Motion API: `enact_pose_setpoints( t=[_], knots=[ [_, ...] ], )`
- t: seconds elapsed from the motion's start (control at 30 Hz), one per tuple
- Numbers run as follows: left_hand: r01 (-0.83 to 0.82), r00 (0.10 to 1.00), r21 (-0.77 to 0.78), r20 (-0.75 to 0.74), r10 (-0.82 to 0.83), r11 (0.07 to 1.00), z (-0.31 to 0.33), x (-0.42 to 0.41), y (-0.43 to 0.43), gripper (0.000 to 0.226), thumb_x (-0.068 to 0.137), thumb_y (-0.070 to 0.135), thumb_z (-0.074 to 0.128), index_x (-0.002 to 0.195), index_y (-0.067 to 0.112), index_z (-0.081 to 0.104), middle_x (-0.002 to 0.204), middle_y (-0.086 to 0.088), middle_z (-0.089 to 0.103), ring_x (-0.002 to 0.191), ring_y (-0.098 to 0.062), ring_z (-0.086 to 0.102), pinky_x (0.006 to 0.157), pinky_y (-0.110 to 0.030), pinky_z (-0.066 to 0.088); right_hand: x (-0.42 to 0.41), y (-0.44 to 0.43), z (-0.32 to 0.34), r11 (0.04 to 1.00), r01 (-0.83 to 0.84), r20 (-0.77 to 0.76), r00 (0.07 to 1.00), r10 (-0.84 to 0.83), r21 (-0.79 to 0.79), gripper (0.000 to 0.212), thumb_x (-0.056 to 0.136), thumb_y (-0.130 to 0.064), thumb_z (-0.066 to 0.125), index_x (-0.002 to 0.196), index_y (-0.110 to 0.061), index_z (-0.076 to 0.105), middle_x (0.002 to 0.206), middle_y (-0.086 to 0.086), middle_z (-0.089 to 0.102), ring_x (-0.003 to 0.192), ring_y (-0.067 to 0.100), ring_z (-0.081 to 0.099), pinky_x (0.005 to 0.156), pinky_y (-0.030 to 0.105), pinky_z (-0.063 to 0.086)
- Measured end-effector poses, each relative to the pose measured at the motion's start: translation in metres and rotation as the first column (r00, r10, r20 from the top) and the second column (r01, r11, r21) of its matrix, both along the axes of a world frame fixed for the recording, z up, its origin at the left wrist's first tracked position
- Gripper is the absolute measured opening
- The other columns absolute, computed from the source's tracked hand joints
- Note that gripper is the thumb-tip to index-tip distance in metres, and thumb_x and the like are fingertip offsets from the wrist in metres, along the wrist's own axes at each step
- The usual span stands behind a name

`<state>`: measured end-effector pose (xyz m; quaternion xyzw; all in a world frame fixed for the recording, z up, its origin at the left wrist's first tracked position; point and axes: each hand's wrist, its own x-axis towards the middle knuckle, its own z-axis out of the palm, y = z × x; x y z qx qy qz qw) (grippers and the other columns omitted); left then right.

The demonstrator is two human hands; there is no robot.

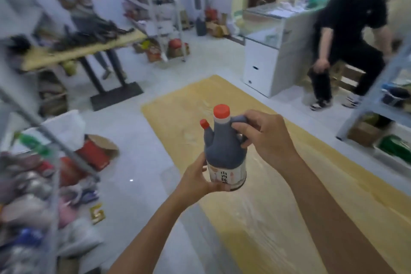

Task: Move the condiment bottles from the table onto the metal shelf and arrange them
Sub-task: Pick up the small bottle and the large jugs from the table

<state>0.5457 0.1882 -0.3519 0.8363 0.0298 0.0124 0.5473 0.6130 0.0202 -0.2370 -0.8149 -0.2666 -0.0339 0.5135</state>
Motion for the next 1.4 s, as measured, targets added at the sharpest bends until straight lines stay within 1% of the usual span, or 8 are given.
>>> enact_pose_setpoints(
  t=[0.2, 0.37, 0.6, 0.67, 0.83, 0.97, 1.13, 1.4],
  knots=[
    [-0.29, 0.955, 0.125, 0.102, 0.279, 0.949, 0.039, -0.1, 0.149, 0.072, 0.061, 0.053, 0.078, 0.125, 0.039, 0.045, 0.12, 0.026, 0.058, 0.112, 0.002, 0.053, 0.094, -0.02, 0.041, -0.036, 0.157, 0.047, 0.954, -0.265, 0.097, 0.963, 0.253, 0.139, 0.01, 0.086, -0.005, 0.063, 0.083, -0.014, 0.067, 0.064, -0.003, 0.066, 0.051, 0.013, 0.062, 0.051, 0.034, 0.056],
    [-0.62, 0.784, 0.316, 0.222, 0.58, 0.718, 0.069, -0.189, 0.248, 0.072, 0.07, 0.045, 0.078, 0.132, 0.034, 0.044, 0.126, 0.016, 0.053, 0.111, -0.001, 0.052, 0.093, -0.027, 0.046, -0.07, 0.286, 0.089, 0.851, -0.484, 0.16, 0.874, 0.459, 0.203, 0.009, 0.088, -0.004, 0.059, 0.088, 0.0, 0.067, 0.066, 0.007, 0.067, 0.05, 0.013, 0.062, 0.047, 0.02, 0.053],
    [-0.739, 0.537, 0.668, 0.498, 0.681, 0.094, 0.107, -0.231, 0.328, 0.056, 0.08, 0.03, 0.065, 0.132, 0.019, 0.047, 0.129, -0.003, 0.054, 0.12, -0.019, 0.046, 0.099, -0.029, 0.037, -0.082, 0.426, 0.125, 0.729, -0.65, 0.247, 0.759, 0.603, 0.215, 0.015, 0.09, -0.01, 0.06, 0.084, 0.001, 0.067, 0.064, 0.008, 0.065, 0.045, 0.01, 0.056, 0.047, 0.031, 0.053],
    [-0.72, 0.439, 0.675, 0.625, 0.646, -0.164, 0.121, -0.229, 0.35, 0.059, 0.074, 0.025, 0.072, 0.128, 0.014, 0.052, 0.125, -0.01, 0.058, 0.116, -0.024, 0.052, 0.096, -0.031, 0.044, -0.076, 0.458, 0.134, 0.684, -0.7, 0.26, 0.713, 0.651, 0.206, 0.013, 0.09, -0.012, 0.06, 0.081, -0.006, 0.068, 0.064, 0.005, 0.065, 0.046, 0.01, 0.057, 0.045, 0.025, 0.052],
    [-0.559, 0.271, 0.613, 0.772, 0.576, -0.559, 0.158, -0.2, 0.415, 0.062, 0.076, 0.021, 0.072, 0.131, 0.002, 0.051, 0.131, -0.019, 0.054, 0.123, -0.034, 0.05, 0.106, -0.046, 0.037, -0.039, 0.539, 0.15, 0.567, -0.802, 0.29, 0.597, 0.748, 0.188, 0.015, 0.09, -0.015, 0.06, 0.076, -0.018, 0.065, 0.065, 0.008, 0.067, 0.044, 0.009, 0.057, 0.043, 0.02, 0.048],
    [-0.474, -0.018, 0.548, 0.777, 0.629, -0.69, 0.172, -0.179, 0.472, 0.058, 0.081, 0.025, 0.068, 0.132, 0.003, 0.05, 0.133, -0.019, 0.053, 0.125, -0.037, 0.047, 0.106, -0.051, 0.034, 0.001, 0.604, 0.165, 0.49, -0.859, 0.342, 0.509, 0.79, 0.148, 0.014, 0.089, -0.017, 0.062, 0.079, -0.009, 0.068, 0.063, 0.008, 0.067, 0.045, 0.014, 0.058, 0.045, 0.028, 0.049],
    [-0.326, -0.212, 0.539, 0.759, 0.615, -0.777, 0.162, -0.166, 0.535, 0.052, 0.08, 0.022, 0.071, 0.124, 0.0, 0.056, 0.118, -0.023, 0.059, 0.111, -0.041, 0.052, 0.108, -0.05, 0.027, 0.045, 0.686, 0.179, 0.411, -0.9, 0.355, 0.435, 0.828, 0.143, 0.013, 0.088, -0.015, 0.062, 0.077, -0.012, 0.067, 0.052, -0.002, 0.064, 0.039, 0.007, 0.053, 0.039, 0.018, 0.043],
    [-0.048, -0.044, 0.407, 0.912, 0.409, -0.912, 0.119, -0.128, 0.607, 0.046, 0.087, 0.016, 0.058, 0.129, -0.002, 0.053, 0.125, -0.023, 0.055, 0.117, -0.037, 0.045, 0.108, -0.048, 0.029, 0.078, 0.821, 0.19, 0.379, -0.894, 0.361, 0.444, 0.82, 0.238, 0.016, 0.09, -0.019, 0.061, 0.075, -0.016, 0.065, 0.062, 0.003, 0.064, 0.042, 0.005, 0.053, 0.039, 0.017, 0.043]
  ],
)
